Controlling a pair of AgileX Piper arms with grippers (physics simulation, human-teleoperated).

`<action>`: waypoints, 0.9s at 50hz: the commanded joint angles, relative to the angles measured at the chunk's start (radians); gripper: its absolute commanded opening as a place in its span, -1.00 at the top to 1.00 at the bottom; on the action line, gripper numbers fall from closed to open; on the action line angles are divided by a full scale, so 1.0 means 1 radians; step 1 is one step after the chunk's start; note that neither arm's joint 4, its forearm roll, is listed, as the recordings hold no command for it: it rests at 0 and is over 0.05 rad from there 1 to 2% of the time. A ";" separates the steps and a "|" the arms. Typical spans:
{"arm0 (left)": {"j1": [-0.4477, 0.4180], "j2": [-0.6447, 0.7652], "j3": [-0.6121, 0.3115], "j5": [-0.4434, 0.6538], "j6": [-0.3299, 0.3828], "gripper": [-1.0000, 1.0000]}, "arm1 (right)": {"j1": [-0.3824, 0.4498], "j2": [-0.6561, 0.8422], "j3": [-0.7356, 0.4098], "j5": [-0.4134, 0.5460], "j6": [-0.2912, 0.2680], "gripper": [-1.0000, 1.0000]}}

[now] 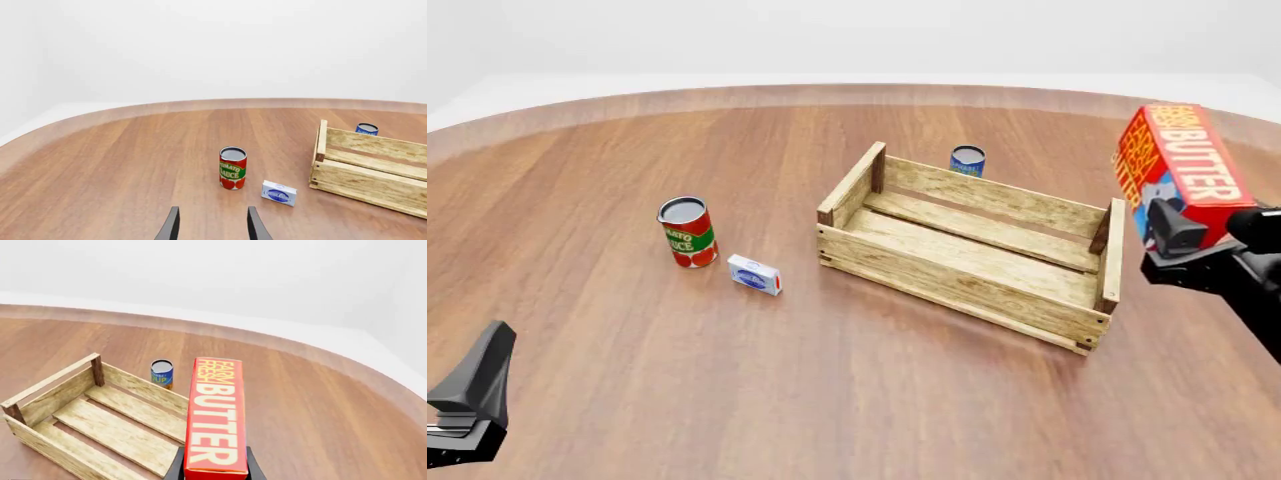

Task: Pick up the butter and put it in the tray.

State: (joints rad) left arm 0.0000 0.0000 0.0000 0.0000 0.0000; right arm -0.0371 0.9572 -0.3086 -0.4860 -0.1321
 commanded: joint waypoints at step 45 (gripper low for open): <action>0.000 0.000 0.000 0.000 0.000 -1.00 | 0.204 0.243 -0.146 -0.080 -0.023 1.00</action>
State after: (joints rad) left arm 0.0000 0.0000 0.0000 0.0000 0.0000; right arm 0.1464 1.1698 -0.4169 -0.5520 -0.1658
